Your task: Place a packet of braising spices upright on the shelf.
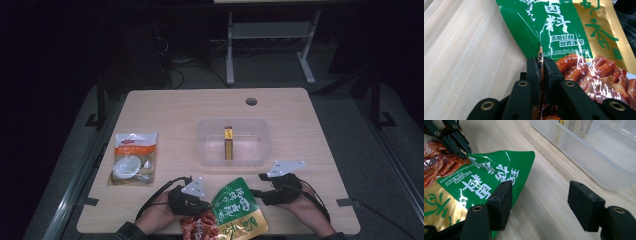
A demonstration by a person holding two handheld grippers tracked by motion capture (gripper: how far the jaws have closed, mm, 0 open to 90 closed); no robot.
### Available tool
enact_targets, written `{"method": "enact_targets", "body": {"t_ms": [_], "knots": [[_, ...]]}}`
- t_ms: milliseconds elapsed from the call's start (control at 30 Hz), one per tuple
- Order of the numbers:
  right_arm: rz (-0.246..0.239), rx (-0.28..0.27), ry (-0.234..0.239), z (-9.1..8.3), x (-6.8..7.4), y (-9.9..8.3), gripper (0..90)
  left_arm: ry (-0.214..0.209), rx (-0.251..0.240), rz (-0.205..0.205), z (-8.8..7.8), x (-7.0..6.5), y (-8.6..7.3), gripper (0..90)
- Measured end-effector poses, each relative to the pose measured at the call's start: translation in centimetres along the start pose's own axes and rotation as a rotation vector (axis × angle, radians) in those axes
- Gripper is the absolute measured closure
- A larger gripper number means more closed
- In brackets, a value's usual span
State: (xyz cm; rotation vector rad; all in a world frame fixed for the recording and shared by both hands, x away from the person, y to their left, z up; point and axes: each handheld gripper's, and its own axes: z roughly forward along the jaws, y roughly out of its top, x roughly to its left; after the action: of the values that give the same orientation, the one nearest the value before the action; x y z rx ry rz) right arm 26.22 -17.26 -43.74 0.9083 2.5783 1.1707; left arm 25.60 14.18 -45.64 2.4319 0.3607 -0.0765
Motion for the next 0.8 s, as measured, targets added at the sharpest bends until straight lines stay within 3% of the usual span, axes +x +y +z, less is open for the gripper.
{"method": "enact_targets", "body": {"t_ms": [167,300,633,800], "knots": [[0.001,-0.006,-0.007,-0.2,-0.2,0.0,35.5,-0.011,-0.004,-0.011,-0.5,0.3,-0.1,88.6],[0.007,-0.013,-0.01,-0.4,-0.4,-0.1,35.2,0.004,-0.02,-0.049,-1.4,0.9,-0.3,88.7],[0.024,-0.033,-0.003,-0.8,-0.4,-0.1,35.5,0.139,-0.126,-0.101,-5.4,2.5,-1.1,89.1],[0.021,-0.034,0.024,-0.6,-0.3,-0.1,35.6,0.213,-0.207,-0.126,-7.5,3.1,-1.2,89.2]]}}
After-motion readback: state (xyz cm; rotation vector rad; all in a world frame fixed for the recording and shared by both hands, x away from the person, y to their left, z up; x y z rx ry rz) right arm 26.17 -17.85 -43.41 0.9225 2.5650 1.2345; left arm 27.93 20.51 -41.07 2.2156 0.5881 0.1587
